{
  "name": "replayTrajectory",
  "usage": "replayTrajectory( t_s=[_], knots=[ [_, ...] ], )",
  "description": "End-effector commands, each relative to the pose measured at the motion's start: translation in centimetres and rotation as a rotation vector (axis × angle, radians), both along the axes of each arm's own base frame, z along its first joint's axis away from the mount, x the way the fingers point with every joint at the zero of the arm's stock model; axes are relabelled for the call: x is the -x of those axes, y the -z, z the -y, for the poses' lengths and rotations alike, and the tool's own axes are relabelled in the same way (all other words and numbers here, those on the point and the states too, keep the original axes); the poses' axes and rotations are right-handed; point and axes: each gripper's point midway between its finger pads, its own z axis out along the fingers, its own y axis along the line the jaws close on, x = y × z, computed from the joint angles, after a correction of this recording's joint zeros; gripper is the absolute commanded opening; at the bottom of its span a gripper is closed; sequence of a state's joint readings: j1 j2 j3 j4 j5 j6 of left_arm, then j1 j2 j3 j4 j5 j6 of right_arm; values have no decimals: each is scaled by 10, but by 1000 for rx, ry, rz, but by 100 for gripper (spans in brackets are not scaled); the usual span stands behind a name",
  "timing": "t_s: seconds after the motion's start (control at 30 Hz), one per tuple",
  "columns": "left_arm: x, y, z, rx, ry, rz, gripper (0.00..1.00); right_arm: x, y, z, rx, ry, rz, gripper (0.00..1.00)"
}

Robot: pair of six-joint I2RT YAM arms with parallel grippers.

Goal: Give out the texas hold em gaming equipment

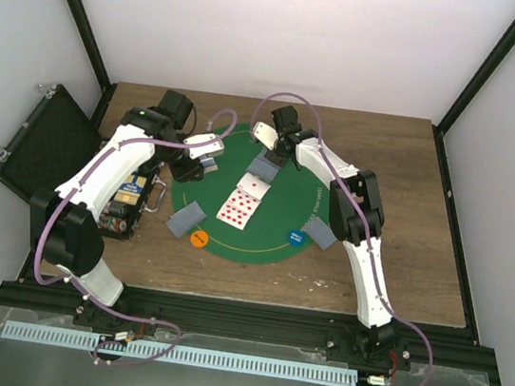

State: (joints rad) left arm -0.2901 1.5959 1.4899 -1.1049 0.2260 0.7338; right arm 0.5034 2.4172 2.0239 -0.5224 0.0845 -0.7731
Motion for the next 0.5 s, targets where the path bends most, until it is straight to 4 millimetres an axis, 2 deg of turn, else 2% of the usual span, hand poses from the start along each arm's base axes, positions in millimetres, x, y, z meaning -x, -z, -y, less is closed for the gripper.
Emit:
replayTrajectory(
  t_s=[0.0, 0.47],
  knots=[
    [1, -4, 0, 16, 1, 9, 44, -3, -9, 3, 10, 1, 29, 1],
    [1, -4, 0, 14, 3, 8, 45, -2, -4, -2, -32, 18, 2, 1]
  ],
)
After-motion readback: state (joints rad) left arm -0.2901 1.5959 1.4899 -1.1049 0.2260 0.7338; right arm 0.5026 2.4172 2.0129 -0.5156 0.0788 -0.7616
